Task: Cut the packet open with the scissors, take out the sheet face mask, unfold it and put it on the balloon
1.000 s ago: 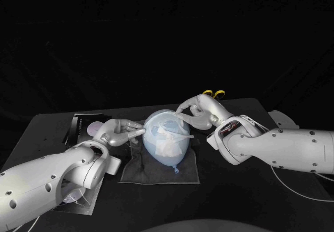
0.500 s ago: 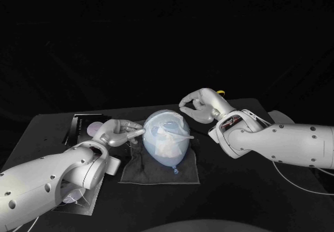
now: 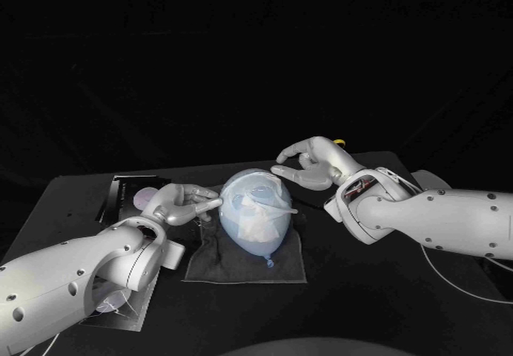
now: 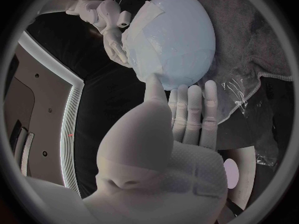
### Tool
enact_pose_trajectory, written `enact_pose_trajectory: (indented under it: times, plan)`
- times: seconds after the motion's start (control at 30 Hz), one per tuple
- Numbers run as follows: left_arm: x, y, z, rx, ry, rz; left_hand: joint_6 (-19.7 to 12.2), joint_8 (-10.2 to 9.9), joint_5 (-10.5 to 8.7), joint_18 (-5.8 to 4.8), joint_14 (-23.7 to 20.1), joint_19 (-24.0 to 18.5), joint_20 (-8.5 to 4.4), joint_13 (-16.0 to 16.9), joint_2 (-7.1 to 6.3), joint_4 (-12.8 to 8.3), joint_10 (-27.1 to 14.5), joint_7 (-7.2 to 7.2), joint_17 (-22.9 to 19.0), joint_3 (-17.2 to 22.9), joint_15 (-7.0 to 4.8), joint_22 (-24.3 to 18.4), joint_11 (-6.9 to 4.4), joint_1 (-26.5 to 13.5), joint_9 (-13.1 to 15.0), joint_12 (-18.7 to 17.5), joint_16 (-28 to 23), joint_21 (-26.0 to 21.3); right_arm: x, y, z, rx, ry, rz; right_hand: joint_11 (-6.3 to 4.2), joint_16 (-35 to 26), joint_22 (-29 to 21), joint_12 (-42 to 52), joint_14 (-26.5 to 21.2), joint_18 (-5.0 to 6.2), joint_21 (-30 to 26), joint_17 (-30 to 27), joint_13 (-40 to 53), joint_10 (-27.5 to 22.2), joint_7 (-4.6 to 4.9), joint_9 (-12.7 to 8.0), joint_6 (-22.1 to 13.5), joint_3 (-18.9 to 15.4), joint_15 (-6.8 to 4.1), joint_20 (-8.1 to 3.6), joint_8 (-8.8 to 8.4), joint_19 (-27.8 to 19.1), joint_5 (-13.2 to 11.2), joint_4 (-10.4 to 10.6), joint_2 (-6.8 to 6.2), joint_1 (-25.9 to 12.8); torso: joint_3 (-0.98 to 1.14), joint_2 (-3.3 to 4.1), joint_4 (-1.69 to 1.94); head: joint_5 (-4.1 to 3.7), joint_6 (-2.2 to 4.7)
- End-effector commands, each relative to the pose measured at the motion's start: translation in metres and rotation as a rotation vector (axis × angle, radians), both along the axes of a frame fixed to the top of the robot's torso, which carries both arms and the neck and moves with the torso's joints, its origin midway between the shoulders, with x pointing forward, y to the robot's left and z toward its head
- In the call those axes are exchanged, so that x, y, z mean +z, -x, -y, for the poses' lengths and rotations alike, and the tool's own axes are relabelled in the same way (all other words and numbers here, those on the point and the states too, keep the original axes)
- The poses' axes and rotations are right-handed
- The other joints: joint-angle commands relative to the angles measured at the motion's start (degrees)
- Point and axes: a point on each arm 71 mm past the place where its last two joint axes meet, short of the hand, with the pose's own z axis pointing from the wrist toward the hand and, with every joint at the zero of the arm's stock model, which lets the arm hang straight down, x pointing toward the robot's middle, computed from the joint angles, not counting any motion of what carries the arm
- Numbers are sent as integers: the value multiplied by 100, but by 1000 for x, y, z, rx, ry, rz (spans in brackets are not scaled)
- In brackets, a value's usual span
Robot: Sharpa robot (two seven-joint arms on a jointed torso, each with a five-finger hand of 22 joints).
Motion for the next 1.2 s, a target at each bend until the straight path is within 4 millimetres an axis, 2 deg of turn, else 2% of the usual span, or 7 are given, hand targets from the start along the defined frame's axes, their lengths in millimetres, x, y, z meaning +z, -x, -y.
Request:
enact_pose_trajectory:
  times: [0.03,0.2,0.43,0.73,1.1,1.2]
  plan:
    - [1,0,2,-9,11,0,19,34,-24,92,-41,-31,12,-8,55,-2,-26,-13,-4,-33,0,6,0,0,-2,39,-14,2,-7,2,-4,37,-7,-108,103,34,419,20,638,67,-34,1510,1510,673,5,-27,-26,-164,14,39,-43,-5,2,106,-73,34,2,-1,1,0,2]
    - [1,0,1,-8,11,-1,19,34,-24,92,-41,-31,12,-8,55,-2,-26,-13,-4,-33,0,6,0,0,-2,39,-14,2,-10,4,-4,37,-22,-133,104,34,425,20,638,68,-29,1510,1510,673,6,-38,-13,-224,16,47,-55,1,6,146,-58,92,3,5,-2,-8,11]
    - [1,0,2,-9,12,-1,19,34,-24,92,-41,-31,12,-8,55,-2,-26,-13,-4,-33,0,6,0,0,-2,39,-14,2,-13,5,-5,42,-24,-153,108,34,434,20,638,68,-28,1510,1510,673,10,-76,29,-338,21,59,-91,11,16,168,12,381,3,5,-1,-8,6]
    - [1,0,2,-10,12,-2,19,35,-24,92,-47,-37,16,-9,65,0,-32,-13,-6,-36,1,7,1,0,-3,43,-12,2,-16,6,-7,55,-24,-157,107,34,446,20,638,67,-32,1510,1510,673,8,-144,133,-328,21,61,-138,19,2,35,184,898,2,2,2,-4,-1]
    - [2,1,3,-16,15,-3,18,36,-24,92,-51,-40,17,-9,73,1,-36,-12,-7,-37,2,7,2,0,-4,45,-11,2,-22,5,-12,71,6,-164,78,34,456,20,638,67,-29,1510,1510,673,-29,-172,275,-275,1,50,-124,27,-5,-26,284,1079,0,6,1,-2,-20]
    - [2,1,4,-16,15,-3,18,36,-24,92,-51,-40,17,-9,73,1,-36,-12,-7,-37,2,7,2,0,-4,45,-11,2,-22,5,-13,72,12,-161,49,34,463,20,638,66,-22,1510,1510,673,-64,-175,355,-205,-19,37,-101,32,-11,-64,370,1180,0,5,1,-5,-20]
